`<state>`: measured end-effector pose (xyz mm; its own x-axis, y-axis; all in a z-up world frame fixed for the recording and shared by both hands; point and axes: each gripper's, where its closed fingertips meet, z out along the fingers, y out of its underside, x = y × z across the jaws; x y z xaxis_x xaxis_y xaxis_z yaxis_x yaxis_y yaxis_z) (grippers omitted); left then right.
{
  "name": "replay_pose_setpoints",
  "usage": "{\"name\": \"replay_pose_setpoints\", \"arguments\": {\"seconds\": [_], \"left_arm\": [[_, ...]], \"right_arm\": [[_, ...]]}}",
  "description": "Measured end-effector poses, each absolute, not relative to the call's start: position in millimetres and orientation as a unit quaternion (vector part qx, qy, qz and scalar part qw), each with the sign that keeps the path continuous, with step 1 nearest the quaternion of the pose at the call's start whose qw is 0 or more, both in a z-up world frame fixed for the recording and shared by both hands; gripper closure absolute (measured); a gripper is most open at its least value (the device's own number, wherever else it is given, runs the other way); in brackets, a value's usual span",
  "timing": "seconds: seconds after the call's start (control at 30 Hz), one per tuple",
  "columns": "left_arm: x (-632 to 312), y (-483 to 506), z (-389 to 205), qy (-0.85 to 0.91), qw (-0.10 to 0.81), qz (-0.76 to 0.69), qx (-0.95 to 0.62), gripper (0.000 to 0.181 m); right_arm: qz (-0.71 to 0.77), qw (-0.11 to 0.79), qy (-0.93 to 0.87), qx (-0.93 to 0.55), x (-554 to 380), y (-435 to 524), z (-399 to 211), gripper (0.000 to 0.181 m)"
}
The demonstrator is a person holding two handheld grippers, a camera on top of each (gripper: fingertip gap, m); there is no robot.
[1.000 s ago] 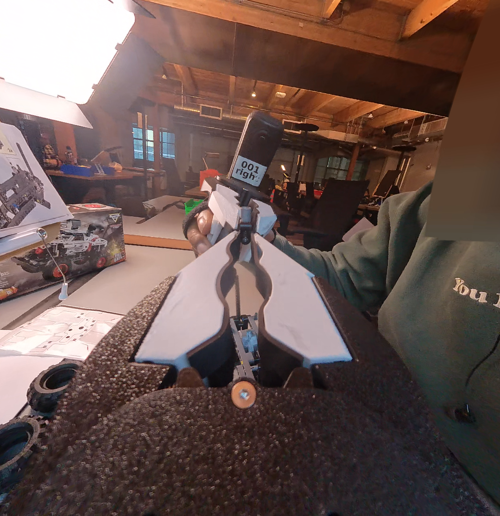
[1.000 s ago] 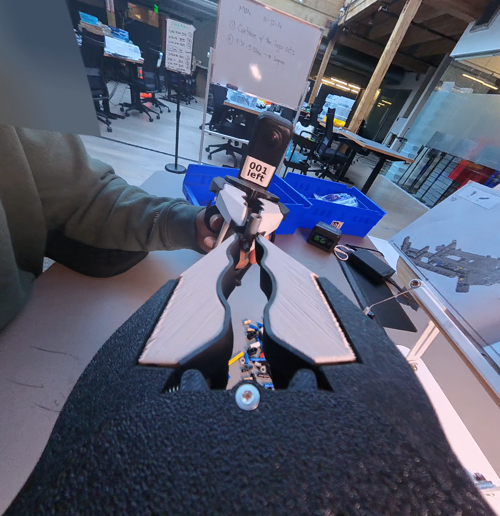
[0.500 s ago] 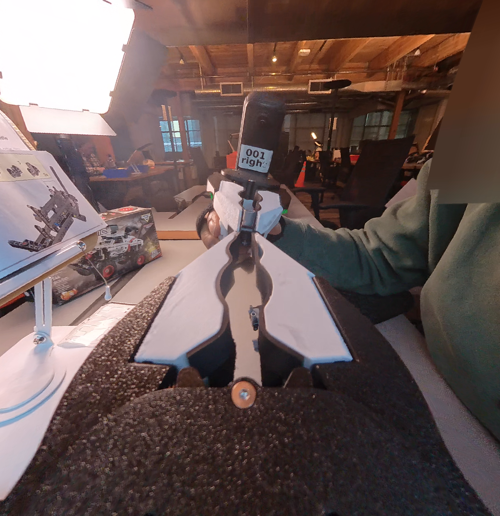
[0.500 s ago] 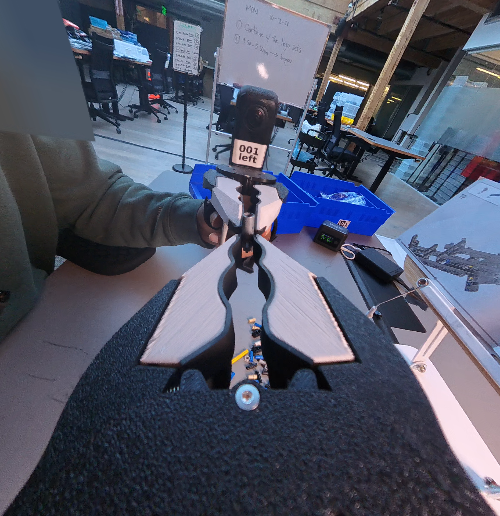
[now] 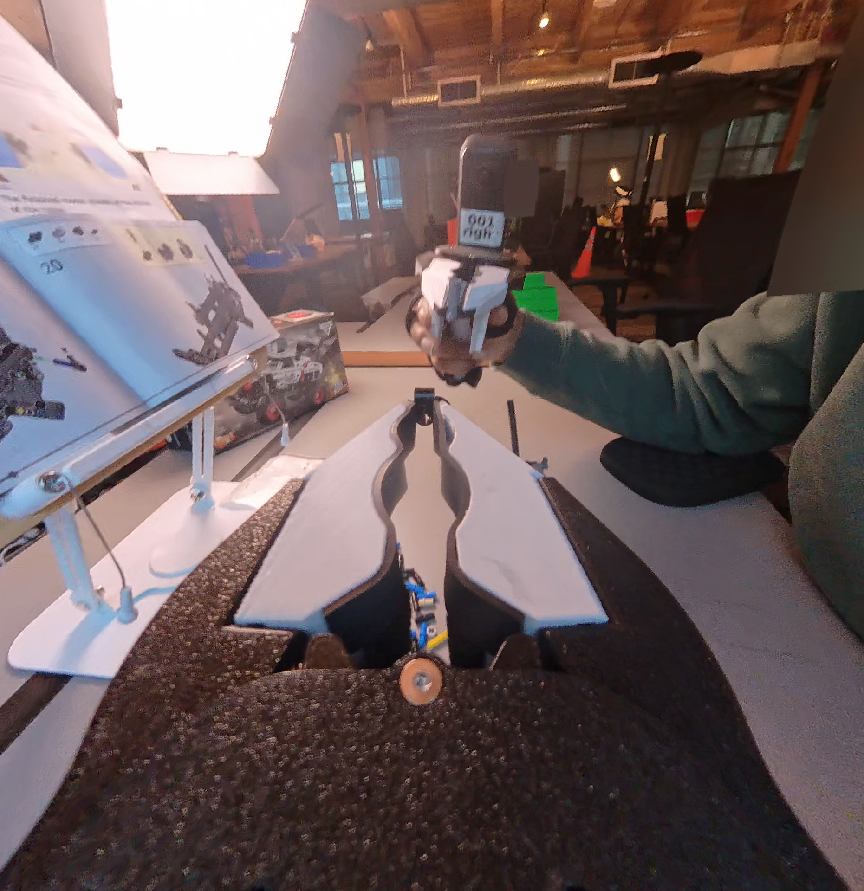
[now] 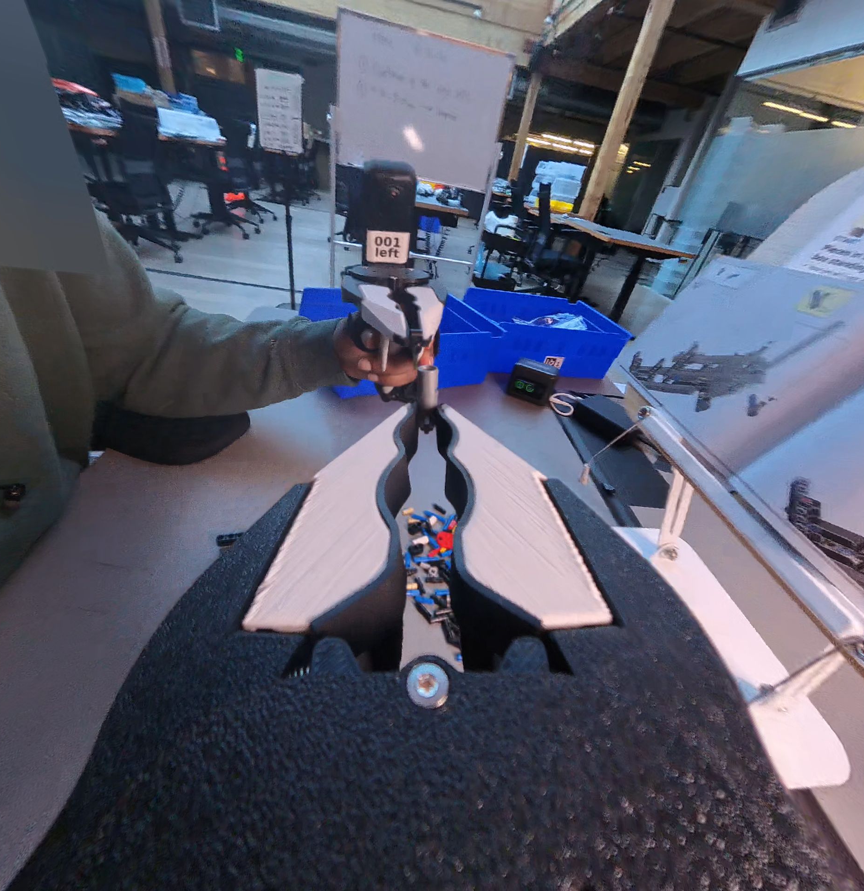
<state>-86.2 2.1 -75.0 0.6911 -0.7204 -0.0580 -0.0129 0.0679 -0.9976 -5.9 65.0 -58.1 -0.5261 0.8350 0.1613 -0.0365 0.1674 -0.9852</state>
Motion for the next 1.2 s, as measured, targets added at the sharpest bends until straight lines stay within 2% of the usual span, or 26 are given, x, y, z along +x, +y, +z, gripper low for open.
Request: {"name": "replay_pose_setpoints", "arguments": {"seconds": [0.13, 0.3, 0.4, 0.53, 0.67, 0.77, 0.83, 0.93, 1.03, 1.2], "left_arm": [[-70.5, 30.8, -113.1, 0.274, 0.624, -0.273, -0.679, 0.175], [-98.4, 66.5, -186.9, 0.227, 0.541, -0.139, -0.798, 0.174], [-101.6, 74.3, -206.8, 0.196, 0.512, -0.126, -0.827, 0.173], [-84.4, 71.6, -184.9, 0.192, 0.542, -0.191, -0.795, 0.158], [-62.6, 55.6, -135.5, 0.207, 0.595, -0.283, -0.724, 0.153], [-46.8, 37.2, -99.9, 0.231, 0.628, -0.341, -0.661, 0.154], [-39.5, 30.9, -90.4, 0.255, 0.641, -0.328, -0.645, 0.155], [-26.8, 25.7, -89.2, 0.295, 0.645, -0.293, -0.641, 0.159], [-25.8, 27.7, -90.9, 0.305, 0.652, -0.259, -0.644, 0.173], [-31.0, 20.7, -88.0, 0.316, 0.656, -0.273, -0.629, 0.175]], "right_arm": [[0.569, 0.368, -0.668, -0.308, -19.0, 59.5, -68.5, 0.175], [0.568, 0.356, -0.670, -0.318, -25.6, 60.3, -82.6, 0.175], [0.568, 0.347, -0.675, -0.318, -29.7, 56.0, -89.2, 0.175], [0.566, 0.344, -0.680, -0.314, -32.9, 48.7, -91.7, 0.175], [0.535, 0.368, -0.697, -0.305, -36.6, 42.8, -93.4, 0.175], [0.495, 0.390, -0.717, -0.298, -40.6, 39.2, -97.5, 0.175], [0.480, 0.394, -0.728, -0.291, -41.5, 33.9, -99.2, 0.175], [0.468, 0.394, -0.737, -0.286, -43.0, 27.2, -100.6, 0.175], [0.459, 0.394, -0.745, -0.280, -43.0, 22.6, -102.7, 0.175], [0.449, 0.405, -0.749, -0.269, -40.9, 18.4, -97.6, 0.173]]}}
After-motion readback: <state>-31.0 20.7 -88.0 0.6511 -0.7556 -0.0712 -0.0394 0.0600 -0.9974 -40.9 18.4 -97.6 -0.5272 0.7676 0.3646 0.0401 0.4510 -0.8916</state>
